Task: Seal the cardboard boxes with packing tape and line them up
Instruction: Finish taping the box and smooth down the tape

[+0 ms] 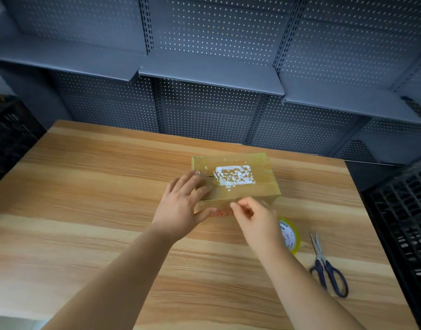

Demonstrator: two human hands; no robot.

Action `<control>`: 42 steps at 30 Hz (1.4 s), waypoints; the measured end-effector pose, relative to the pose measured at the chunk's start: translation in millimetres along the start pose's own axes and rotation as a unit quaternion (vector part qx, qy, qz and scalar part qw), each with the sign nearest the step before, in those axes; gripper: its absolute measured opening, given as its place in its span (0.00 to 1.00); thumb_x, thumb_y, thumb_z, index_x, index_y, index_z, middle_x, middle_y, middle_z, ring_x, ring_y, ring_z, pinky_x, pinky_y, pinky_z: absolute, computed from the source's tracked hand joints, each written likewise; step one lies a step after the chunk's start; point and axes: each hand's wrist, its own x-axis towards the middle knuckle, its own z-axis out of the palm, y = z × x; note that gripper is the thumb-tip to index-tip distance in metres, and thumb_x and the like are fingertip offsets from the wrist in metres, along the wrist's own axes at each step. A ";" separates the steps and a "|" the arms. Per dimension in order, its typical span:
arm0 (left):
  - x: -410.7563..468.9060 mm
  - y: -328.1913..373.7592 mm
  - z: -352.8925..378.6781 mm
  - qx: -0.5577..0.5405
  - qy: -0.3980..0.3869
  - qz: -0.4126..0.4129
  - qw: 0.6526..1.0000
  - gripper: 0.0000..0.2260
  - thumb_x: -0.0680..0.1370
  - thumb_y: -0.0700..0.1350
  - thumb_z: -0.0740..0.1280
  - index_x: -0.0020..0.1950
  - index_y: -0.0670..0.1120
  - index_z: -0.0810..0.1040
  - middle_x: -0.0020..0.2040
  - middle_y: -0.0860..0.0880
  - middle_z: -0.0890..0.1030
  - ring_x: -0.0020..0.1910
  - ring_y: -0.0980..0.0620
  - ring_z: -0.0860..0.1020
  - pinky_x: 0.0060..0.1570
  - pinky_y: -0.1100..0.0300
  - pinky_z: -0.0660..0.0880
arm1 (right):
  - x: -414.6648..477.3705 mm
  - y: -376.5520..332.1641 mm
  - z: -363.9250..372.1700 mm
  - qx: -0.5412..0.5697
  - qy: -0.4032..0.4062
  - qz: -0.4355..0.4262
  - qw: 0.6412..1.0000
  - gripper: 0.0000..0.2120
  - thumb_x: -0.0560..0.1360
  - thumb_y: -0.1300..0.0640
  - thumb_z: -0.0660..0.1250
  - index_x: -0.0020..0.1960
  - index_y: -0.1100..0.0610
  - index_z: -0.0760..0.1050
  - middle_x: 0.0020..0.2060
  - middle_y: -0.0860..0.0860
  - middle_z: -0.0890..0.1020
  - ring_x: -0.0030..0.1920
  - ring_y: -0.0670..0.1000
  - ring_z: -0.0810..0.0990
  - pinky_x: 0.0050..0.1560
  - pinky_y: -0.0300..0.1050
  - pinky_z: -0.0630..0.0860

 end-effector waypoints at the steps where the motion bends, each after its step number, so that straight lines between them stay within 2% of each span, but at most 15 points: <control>1: 3.4 -0.4 4.0 -0.003 0.008 0.025 1.000 0.21 0.75 0.61 0.63 0.59 0.48 0.81 0.66 0.49 0.77 0.69 0.45 0.71 0.64 0.47 0.69 | 5.6 0.7 -1.3 0.006 0.028 -0.058 0.998 0.06 0.74 0.51 0.73 0.46 0.53 0.81 0.41 0.44 0.80 0.43 0.47 0.77 0.43 0.43 0.75; 4: 4.1 -4.3 18.6 -0.031 0.043 0.049 0.997 0.17 0.77 0.53 0.65 0.57 0.44 0.82 0.63 0.46 0.80 0.66 0.44 0.75 0.59 0.46 0.76 | 26.8 7.2 3.6 -0.045 -0.034 -0.176 0.983 0.17 0.73 0.48 0.73 0.59 0.52 0.80 0.58 0.46 0.79 0.61 0.47 0.74 0.63 0.43 0.70; 6: -0.5 -6.8 26.9 -0.050 0.054 0.050 0.996 0.17 0.77 0.51 0.66 0.60 0.42 0.82 0.64 0.45 0.79 0.67 0.44 0.74 0.60 0.47 0.77 | 34.2 13.3 10.8 -0.097 -0.077 -0.232 0.965 0.22 0.72 0.45 0.73 0.64 0.51 0.78 0.64 0.46 0.77 0.67 0.51 0.72 0.68 0.52 0.69; 8: -3.2 -11.8 29.5 -0.054 0.050 0.059 0.996 0.18 0.77 0.49 0.66 0.63 0.42 0.80 0.66 0.46 0.78 0.69 0.45 0.72 0.62 0.48 0.75 | 36.9 19.7 17.9 -0.122 -0.079 -0.253 0.957 0.22 0.72 0.47 0.74 0.64 0.50 0.78 0.65 0.46 0.77 0.67 0.52 0.72 0.68 0.56 0.69; 12: -4.5 -27.6 22.7 -0.064 -0.015 0.088 0.994 0.27 0.72 0.45 0.75 0.70 0.45 0.75 0.71 0.49 0.73 0.72 0.46 0.68 0.64 0.46 0.74 | 38.3 25.2 24.1 -0.097 -0.042 -0.256 0.961 0.20 0.71 0.56 0.76 0.62 0.49 0.79 0.63 0.44 0.78 0.65 0.50 0.71 0.66 0.53 0.67; 15: -0.3 -30.9 15.6 -0.061 -0.031 0.088 0.994 0.24 0.76 0.56 0.68 0.70 0.47 0.75 0.70 0.51 0.73 0.72 0.48 0.70 0.62 0.47 0.75 | 38.7 25.4 23.5 -0.085 -0.061 -0.249 0.963 0.21 0.71 0.47 0.74 0.63 0.48 0.78 0.64 0.43 0.76 0.66 0.48 0.70 0.67 0.51 0.66; 17: 4.5 -30.1 13.7 -0.054 -0.020 0.092 0.994 0.21 0.79 0.56 0.63 0.68 0.46 0.77 0.68 0.51 0.76 0.69 0.48 0.73 0.59 0.47 0.77 | 41.1 23.5 21.6 -0.090 -0.071 -0.247 0.962 0.22 0.72 0.40 0.70 0.63 0.48 0.78 0.64 0.43 0.76 0.65 0.48 0.70 0.67 0.51 0.66; 21: 7.9 -35.1 11.7 -0.052 -0.050 0.125 0.990 0.21 0.78 0.55 0.63 0.67 0.47 0.78 0.67 0.52 0.77 0.65 0.47 0.75 0.57 0.46 0.77 | 48.6 27.8 20.5 -0.066 -0.073 -0.269 0.958 0.15 0.76 0.47 0.67 0.61 0.49 0.79 0.62 0.42 0.78 0.65 0.50 0.72 0.65 0.57 0.69; 26: 5.5 -41.0 2.8 -0.041 -0.065 0.159 0.984 0.22 0.78 0.58 0.63 0.68 0.50 0.77 0.69 0.54 0.75 0.62 0.49 0.77 0.57 0.48 0.77 | 52.5 38.7 16.1 -0.048 -0.134 -0.277 0.950 0.18 0.79 0.57 0.66 0.68 0.48 0.75 0.70 0.41 0.73 0.74 0.46 0.66 0.73 0.56 0.63; 29: -1.5 -39.4 2.6 -0.039 -0.053 0.137 0.988 0.21 0.80 0.58 0.60 0.70 0.51 0.75 0.70 0.56 0.73 0.62 0.49 0.75 0.58 0.49 0.76 | 50.3 32.2 16.4 -0.085 -0.128 -0.280 0.947 0.22 0.77 0.45 0.67 0.69 0.48 0.74 0.71 0.42 0.71 0.74 0.47 0.66 0.75 0.56 0.59; 31: -4.9 -40.0 4.2 -0.031 -0.053 0.132 0.989 0.21 0.80 0.57 0.59 0.72 0.52 0.73 0.72 0.57 0.71 0.64 0.49 0.73 0.59 0.49 0.75 | 46.7 27.3 21.0 -0.092 -0.103 -0.277 0.951 0.24 0.74 0.41 0.69 0.67 0.48 0.76 0.69 0.44 0.75 0.71 0.51 0.69 0.73 0.57 0.62; 35: -8.7 -40.4 8.0 -0.014 -0.043 0.132 0.990 0.24 0.78 0.53 0.65 0.74 0.53 0.68 0.73 0.56 0.70 0.66 0.49 0.72 0.58 0.49 0.76 | 43.8 24.6 31.1 -0.095 -0.028 -0.296 0.950 0.20 0.72 0.47 0.72 0.62 0.50 0.80 0.63 0.47 0.79 0.65 0.52 0.73 0.68 0.56 0.66; 38: -10.7 -39.8 4.5 -0.017 -0.060 0.125 0.990 0.31 0.74 0.54 0.71 0.75 0.52 0.65 0.74 0.56 0.68 0.69 0.50 0.69 0.60 0.49 0.76 | 42.6 28.1 29.6 -0.108 -0.046 -0.297 0.948 0.25 0.69 0.56 0.77 0.64 0.50 0.79 0.65 0.47 0.78 0.67 0.53 0.72 0.70 0.56 0.65; 40: -10.4 -35.4 1.3 -0.033 -0.072 0.107 0.991 0.29 0.76 0.62 0.64 0.75 0.52 0.67 0.74 0.57 0.68 0.71 0.51 0.67 0.62 0.49 0.74 | 42.4 28.7 25.0 -0.128 -0.078 -0.293 0.944 0.27 0.69 0.50 0.76 0.67 0.49 0.76 0.67 0.46 0.75 0.69 0.52 0.70 0.71 0.56 0.63; 42: -8.2 -29.9 1.1 -0.046 -0.054 0.084 0.994 0.24 0.80 0.62 0.57 0.72 0.52 0.71 0.72 0.57 0.70 0.69 0.51 0.69 0.62 0.48 0.74 | 43.4 24.5 22.6 -0.138 -0.074 -0.282 0.946 0.27 0.71 0.39 0.70 0.67 0.48 0.77 0.66 0.44 0.76 0.67 0.52 0.71 0.69 0.56 0.66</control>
